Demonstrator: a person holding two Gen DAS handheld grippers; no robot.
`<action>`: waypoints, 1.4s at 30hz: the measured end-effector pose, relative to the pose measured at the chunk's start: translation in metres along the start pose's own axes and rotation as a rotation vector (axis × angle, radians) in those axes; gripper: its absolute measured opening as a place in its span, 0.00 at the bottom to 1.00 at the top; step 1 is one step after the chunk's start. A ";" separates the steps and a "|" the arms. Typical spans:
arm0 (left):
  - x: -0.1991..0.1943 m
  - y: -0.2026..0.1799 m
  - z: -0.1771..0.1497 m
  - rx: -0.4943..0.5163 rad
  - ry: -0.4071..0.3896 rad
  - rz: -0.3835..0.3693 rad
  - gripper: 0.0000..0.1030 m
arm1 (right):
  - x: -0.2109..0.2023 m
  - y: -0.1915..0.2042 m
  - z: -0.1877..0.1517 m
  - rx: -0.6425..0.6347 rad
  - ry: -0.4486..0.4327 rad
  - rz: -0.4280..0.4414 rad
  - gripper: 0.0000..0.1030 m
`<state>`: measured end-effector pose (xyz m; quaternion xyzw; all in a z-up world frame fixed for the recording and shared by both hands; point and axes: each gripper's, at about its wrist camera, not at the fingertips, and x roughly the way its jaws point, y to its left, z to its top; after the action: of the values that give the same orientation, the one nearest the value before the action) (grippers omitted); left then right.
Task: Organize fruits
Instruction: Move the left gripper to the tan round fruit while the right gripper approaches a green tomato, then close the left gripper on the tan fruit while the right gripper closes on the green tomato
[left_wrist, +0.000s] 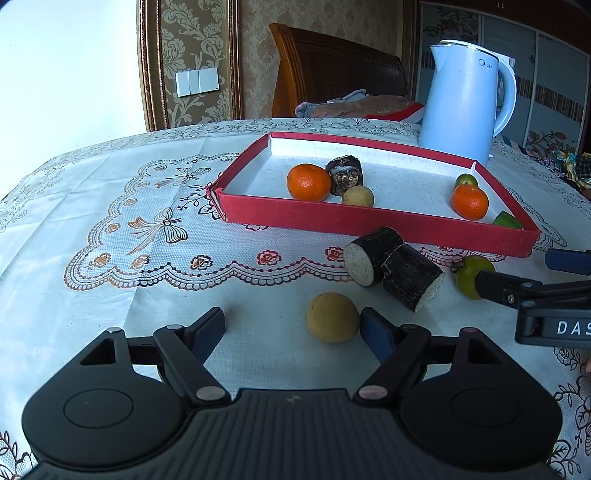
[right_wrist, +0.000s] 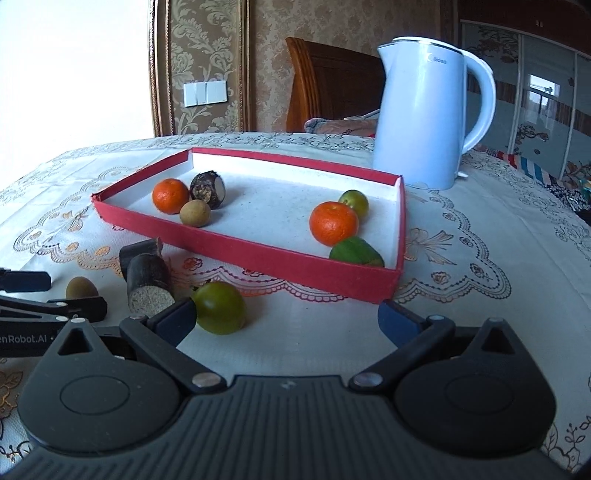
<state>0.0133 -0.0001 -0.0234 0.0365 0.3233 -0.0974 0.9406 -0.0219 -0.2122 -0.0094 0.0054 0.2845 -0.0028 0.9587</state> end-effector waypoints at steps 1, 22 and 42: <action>0.000 0.000 0.000 0.000 0.000 0.000 0.78 | -0.001 -0.002 0.000 0.008 -0.011 0.000 1.00; 0.003 -0.001 0.000 0.003 0.004 0.010 0.81 | 0.026 0.018 0.011 -0.079 0.095 0.038 0.90; -0.001 -0.006 0.001 0.035 -0.036 -0.009 0.75 | 0.020 0.023 0.007 -0.113 0.067 0.100 0.53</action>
<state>0.0119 -0.0059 -0.0220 0.0496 0.3046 -0.1079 0.9450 -0.0005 -0.1891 -0.0142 -0.0343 0.3156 0.0612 0.9463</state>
